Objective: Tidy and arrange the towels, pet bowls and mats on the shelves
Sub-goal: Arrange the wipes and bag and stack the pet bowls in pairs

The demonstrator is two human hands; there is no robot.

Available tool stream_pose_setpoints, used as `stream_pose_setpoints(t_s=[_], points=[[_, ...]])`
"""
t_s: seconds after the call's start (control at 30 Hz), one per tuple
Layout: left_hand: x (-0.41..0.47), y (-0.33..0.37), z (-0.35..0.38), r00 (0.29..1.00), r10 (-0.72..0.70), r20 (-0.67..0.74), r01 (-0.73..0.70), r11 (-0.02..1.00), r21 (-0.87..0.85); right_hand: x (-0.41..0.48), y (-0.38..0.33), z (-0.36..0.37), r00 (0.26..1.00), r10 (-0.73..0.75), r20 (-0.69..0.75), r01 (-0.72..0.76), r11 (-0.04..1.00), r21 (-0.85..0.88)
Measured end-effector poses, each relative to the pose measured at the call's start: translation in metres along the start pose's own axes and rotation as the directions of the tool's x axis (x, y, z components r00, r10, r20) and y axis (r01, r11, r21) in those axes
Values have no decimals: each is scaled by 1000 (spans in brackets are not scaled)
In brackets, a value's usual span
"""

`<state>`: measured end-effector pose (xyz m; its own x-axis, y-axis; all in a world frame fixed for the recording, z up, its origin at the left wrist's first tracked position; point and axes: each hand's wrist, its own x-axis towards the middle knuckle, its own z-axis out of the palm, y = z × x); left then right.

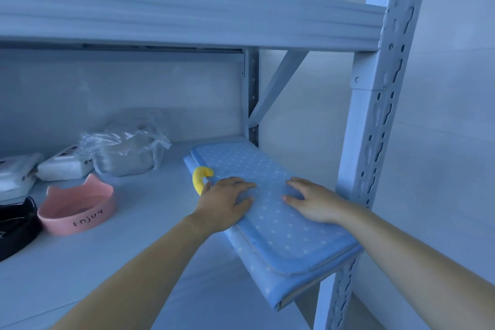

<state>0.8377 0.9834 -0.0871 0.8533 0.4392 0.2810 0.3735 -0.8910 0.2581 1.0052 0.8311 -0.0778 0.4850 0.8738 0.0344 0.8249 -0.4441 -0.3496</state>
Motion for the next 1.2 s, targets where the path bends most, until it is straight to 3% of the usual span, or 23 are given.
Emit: stream_pose_setpoints(t_s=[0.13,0.3,0.83,1.2], points=[[-4,-12,-15,989,7,-145,-13,999,-42,18,-22,-1,997,-56,-57,57,998,14],[-8,-61,-38,983,-34,-180,23,998,-64,47,-74,7,977,-200,-76,203,979,32],[14,-239,-143,920,-109,-376,172,975,137,190,-236,17,861,-467,-203,479,878,10],[32,-316,-138,936,-245,-252,272,959,76,269,-290,51,813,-548,-196,544,835,-77]])
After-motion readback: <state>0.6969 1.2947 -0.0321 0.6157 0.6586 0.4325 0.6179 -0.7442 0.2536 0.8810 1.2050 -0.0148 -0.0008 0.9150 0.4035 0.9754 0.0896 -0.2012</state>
